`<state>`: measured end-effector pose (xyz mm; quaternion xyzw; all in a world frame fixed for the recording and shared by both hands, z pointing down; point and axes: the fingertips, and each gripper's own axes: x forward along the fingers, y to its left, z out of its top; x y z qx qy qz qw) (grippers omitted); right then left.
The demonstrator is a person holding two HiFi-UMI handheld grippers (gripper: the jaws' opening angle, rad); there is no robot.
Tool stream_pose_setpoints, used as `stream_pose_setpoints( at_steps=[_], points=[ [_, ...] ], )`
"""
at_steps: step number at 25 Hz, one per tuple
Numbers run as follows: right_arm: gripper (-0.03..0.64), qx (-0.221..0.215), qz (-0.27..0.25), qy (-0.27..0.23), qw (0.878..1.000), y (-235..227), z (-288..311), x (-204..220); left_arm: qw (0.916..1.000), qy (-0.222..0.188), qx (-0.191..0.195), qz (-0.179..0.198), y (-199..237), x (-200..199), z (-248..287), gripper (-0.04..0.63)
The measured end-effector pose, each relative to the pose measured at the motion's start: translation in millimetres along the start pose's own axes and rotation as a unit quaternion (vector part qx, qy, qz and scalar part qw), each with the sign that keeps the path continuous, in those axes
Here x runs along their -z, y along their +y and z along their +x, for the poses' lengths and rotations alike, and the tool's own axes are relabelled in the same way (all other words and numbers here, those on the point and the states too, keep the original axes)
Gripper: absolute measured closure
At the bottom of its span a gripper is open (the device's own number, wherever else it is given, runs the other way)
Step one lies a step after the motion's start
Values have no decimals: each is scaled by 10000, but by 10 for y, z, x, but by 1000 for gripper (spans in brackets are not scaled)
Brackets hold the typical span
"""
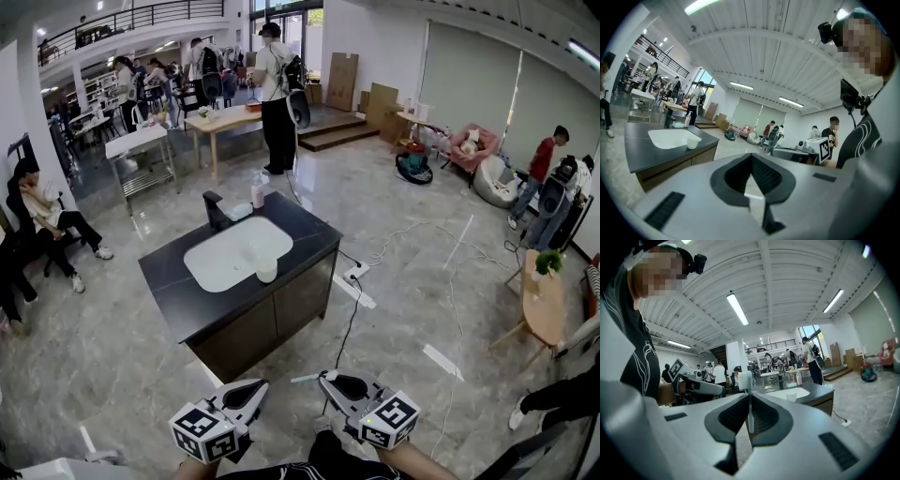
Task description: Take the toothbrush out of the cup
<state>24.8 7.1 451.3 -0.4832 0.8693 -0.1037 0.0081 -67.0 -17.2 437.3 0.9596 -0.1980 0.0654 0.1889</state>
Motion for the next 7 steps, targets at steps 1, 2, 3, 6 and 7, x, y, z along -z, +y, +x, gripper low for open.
stream_pose_setpoints(
  at_steps=[1, 2, 3, 6, 7],
  points=[
    [594, 8, 2, -7, 10000, -5, -4, -8, 10000, -7, 2, -14, -6, -9, 5, 592],
    [593, 14, 15, -17, 10000, -10, -7, -15, 10000, 12, 4, 2, -1, 2, 5, 592],
    [593, 19, 29, -25, 10000, -16, -7, -20, 10000, 51, 7, 43, 12, 30, 3, 592],
    [593, 34, 37, -37, 10000, -39, 4, -18, 9998, 160, 10, 152, 60, 109, -3, 592],
    [592, 40, 37, -41, 10000, -46, 9, -16, 9997, 185, 10, 173, 73, 128, -4, 592]
  ],
)
